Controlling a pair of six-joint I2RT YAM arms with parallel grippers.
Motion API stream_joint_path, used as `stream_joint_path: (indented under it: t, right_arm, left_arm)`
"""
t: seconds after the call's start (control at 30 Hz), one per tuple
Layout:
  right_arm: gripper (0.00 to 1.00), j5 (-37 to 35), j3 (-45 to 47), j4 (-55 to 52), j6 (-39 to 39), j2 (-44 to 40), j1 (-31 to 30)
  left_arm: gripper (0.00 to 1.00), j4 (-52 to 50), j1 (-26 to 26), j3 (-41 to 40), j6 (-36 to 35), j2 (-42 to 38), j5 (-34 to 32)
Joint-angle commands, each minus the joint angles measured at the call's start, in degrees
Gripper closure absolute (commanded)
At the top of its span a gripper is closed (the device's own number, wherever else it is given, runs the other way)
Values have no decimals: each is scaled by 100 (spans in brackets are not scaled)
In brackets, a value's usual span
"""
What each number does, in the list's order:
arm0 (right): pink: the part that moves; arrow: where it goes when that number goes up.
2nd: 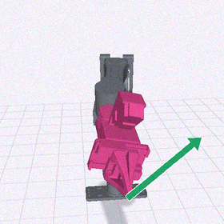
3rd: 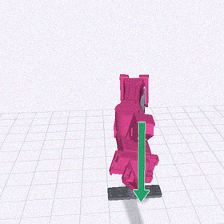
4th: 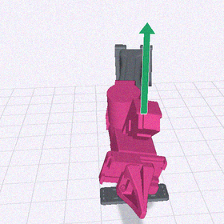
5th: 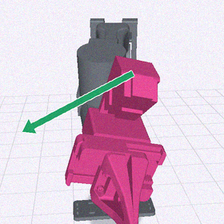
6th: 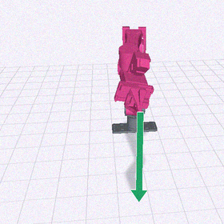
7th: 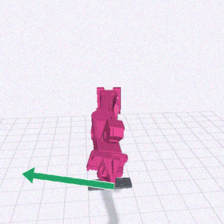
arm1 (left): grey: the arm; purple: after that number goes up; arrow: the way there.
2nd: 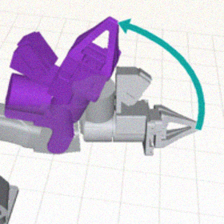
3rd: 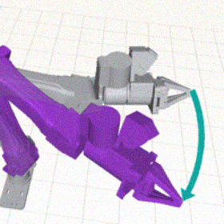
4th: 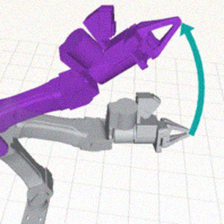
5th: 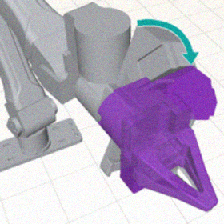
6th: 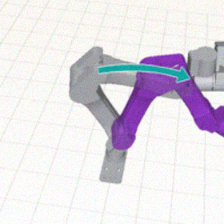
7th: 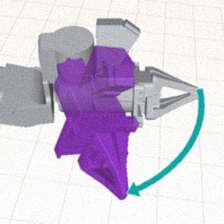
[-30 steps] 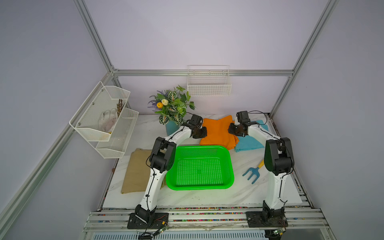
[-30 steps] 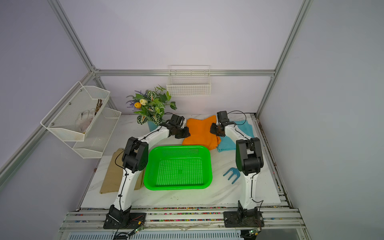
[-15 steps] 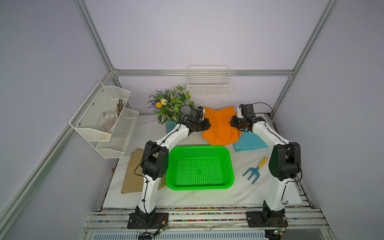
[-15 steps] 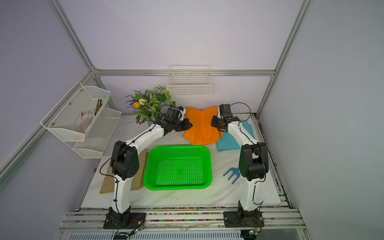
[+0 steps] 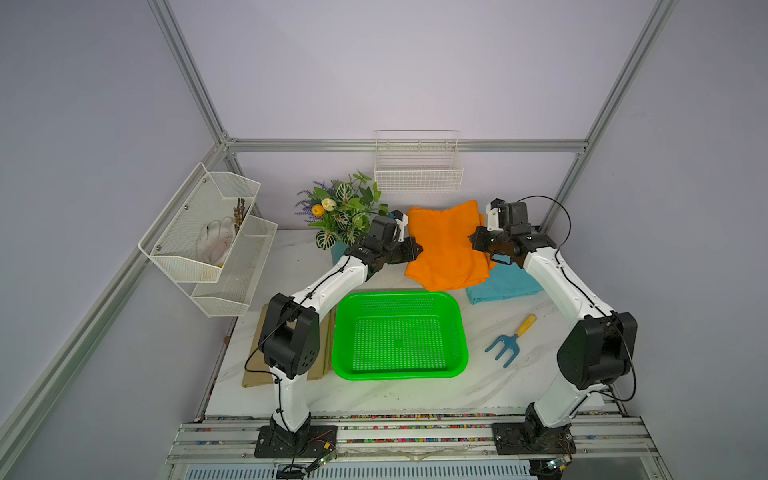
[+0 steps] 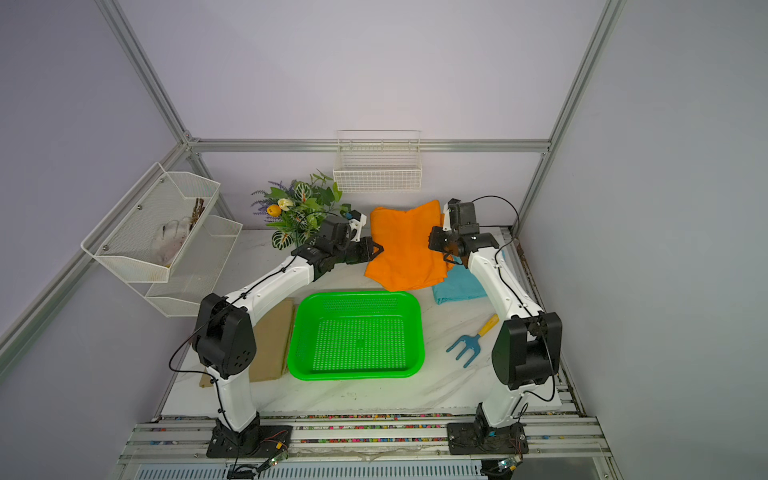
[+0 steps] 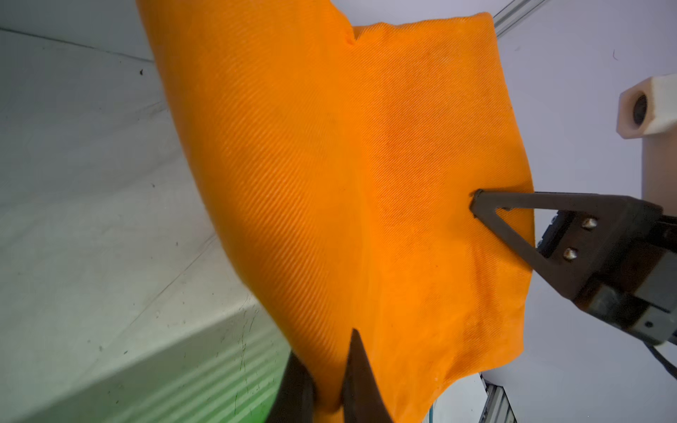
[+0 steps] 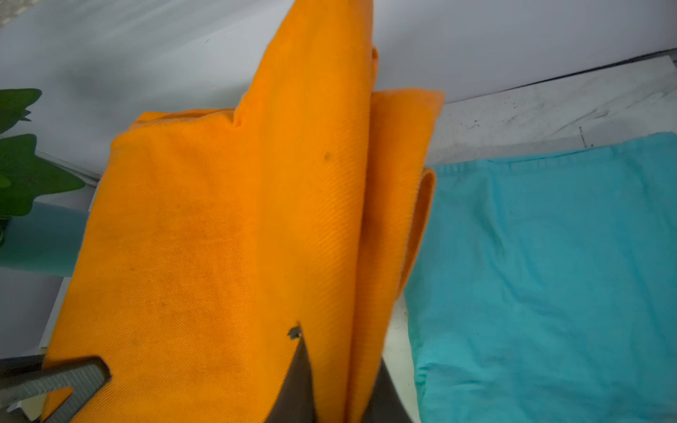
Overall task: Put the folded long pants in the basket
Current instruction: Place the long pant in the basket.
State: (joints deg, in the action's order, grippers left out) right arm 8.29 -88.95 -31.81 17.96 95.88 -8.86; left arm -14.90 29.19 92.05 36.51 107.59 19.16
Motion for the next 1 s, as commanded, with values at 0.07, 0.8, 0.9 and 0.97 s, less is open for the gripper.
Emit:
stream_joint_path:
  t: [0.07,0.8,0.9,0.97]
  right_arm:
    - [100,-56,737,352,231,-1151,-95]
    - [100,-1124,2801,546,1954,-2108,-3610]
    - [100,-1162,2892,469,2137,-2047,-3725]
    - [100,-1146,3117,629,2262,-2047,-3755]
  left_arm:
    - [100,286,170,-850,-17,-1178,111]
    - [100,-2140,199,-3804,-651,-4857,-1913]
    - [100,-2170,192,-4110,-563,-5010,-1916]
    - [100,-2167,193,-4290,-524,-4984,-1916]
